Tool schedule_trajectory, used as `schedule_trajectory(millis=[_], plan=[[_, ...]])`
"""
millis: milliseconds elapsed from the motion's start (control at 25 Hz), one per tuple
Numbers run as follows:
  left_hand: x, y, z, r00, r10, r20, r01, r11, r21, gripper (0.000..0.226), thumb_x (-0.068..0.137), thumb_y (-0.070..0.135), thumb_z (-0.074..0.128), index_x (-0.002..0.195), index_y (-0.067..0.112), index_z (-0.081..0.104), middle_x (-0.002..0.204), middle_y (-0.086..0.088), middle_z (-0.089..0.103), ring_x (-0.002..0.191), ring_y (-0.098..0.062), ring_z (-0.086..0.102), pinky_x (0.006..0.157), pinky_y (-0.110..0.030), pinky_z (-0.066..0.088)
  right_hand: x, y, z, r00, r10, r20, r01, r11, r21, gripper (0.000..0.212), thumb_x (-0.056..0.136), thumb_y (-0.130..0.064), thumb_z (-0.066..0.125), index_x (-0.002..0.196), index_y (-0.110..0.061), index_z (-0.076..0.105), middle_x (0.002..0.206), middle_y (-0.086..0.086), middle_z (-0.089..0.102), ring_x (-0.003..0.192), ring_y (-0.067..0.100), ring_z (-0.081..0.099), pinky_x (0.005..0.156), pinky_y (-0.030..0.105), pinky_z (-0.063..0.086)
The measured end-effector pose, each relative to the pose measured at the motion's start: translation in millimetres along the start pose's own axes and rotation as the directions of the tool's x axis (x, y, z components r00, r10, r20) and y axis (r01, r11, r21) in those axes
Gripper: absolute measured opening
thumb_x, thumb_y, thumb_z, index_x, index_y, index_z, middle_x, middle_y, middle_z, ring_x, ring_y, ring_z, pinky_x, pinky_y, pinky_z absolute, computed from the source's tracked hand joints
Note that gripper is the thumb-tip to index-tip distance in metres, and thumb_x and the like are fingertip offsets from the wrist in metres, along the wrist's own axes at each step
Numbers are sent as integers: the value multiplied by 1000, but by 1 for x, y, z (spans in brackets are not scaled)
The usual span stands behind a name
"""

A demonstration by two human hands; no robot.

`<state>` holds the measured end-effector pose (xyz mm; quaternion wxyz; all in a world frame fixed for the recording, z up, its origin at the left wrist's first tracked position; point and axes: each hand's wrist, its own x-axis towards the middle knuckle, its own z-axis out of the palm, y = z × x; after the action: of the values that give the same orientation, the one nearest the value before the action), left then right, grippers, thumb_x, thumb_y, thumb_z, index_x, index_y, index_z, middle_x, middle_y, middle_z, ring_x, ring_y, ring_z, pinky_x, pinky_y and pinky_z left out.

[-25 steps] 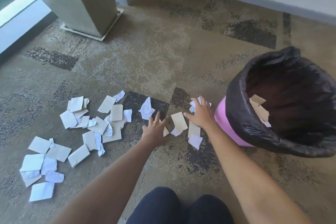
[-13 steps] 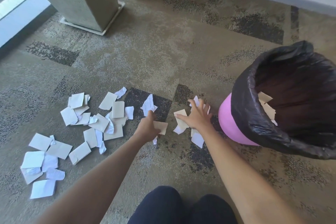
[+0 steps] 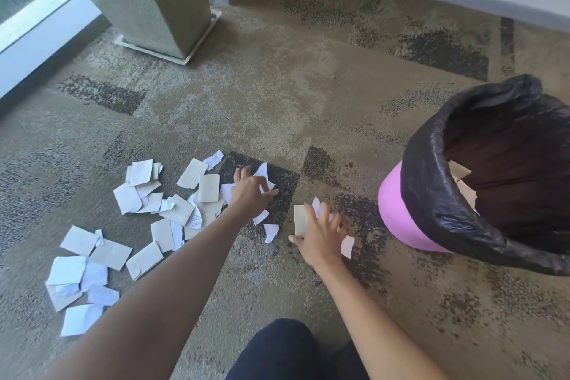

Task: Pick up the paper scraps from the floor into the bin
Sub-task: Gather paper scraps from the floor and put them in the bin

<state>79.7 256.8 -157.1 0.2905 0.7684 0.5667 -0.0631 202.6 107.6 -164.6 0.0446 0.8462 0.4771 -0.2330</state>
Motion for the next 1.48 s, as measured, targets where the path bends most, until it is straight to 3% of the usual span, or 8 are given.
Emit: schedule_trajectory(millis=[480, 640, 760, 920, 1040, 1160, 1280, 1480], plan=[[13, 2, -2, 988, -121, 99, 132, 984, -120, 35, 81, 12, 74, 113, 2, 64, 113, -19, 66, 94, -30, 64, 71, -37, 55, -7, 22, -2, 953, -238, -186, 192, 953, -235, 25, 86, -6, 62, 109, -17, 60, 105, 7, 60, 80, 28, 60, 59, 35, 53], [-7, 7, -7, 986, -126, 111, 156, 930, -332, 30, 84, 18, 73, 109, 2, 68, 95, -13, 70, 70, -20, 62, 52, -24, 50, 16, 43, -14, 983, -79, -166, 103, 985, 141, 33, 94, 0, 54, 125, -11, 53, 115, 12, 61, 85, 24, 61, 70, 31, 53], [-33, 21, -19, 982, -150, 111, 186, 738, -649, 28, 81, 18, 77, 101, 1, 70, 86, -12, 69, 62, -17, 64, 45, -18, 49, 23, 54, -26, 971, 217, 101, -227, 703, 673, 44, 95, -4, 56, 138, -9, 48, 128, 16, 60, 108, 32, 61, 86, 37, 49], [-63, 52, -48, 988, -151, 34, 111, 541, -833, 25, 79, 25, 80, 97, 9, 73, 88, -15, 74, 70, -24, 65, 61, -30, 52, -8, 40, -59, 917, 150, 369, -383, 82, 920, 42, 94, -7, 64, 133, -5, 51, 122, 16, 64, 99, 27, 61, 75, 37, 51], [-83, 90, -84, 987, -113, -116, -48, 477, -878, 19, 77, 27, 81, 93, 17, 75, 81, -3, 77, 73, -19, 72, 58, -30, 56, -47, 30, -105, 969, 41, 245, -245, -12, 969, 36, 94, -13, 64, 129, -12, 55, 104, 4, 69, 89, 21, 66, 68, 34, 54], [-109, 141, -113, 973, -10, -230, -208, 390, -897, 11, 76, 24, 81, 86, 25, 76, 83, 2, 77, 80, -18, 75, 68, -34, 61, -80, 38, -160, 995, 50, -88, 88, -2, 996, 31, 94, -20, 66, 124, -24, 59, 101, -6, 74, 90, 14, 72, 68, 25, 57], [-129, 196, -123, 936, 138, -325, -353, 374, -858, 15, 75, 24, 81, 89, 21, 76, 83, 3, 78, 78, -15, 75, 69, -35, 62, -95, 66, -214, 865, 253, -433, 399, 175, 900, 26, 94, -20, 65, 118, -30, 57, 103, -11, 71, 91, 2, 68, 77, 15, 54], [-141, 280, -102, 894, 308, -326, -447, 554, -703, 21, 79, 19, 79, 98, 12, 75, 91, -5, 76, 78, -14, 71, 71, -28, 58, -88, 136, -248, 604, 483, -634, 291, 607, 740, 32, 97, -15, 55, 128, -15, 47, 116, 0, 63, 99, 8, 59, 83, 19, 41]])
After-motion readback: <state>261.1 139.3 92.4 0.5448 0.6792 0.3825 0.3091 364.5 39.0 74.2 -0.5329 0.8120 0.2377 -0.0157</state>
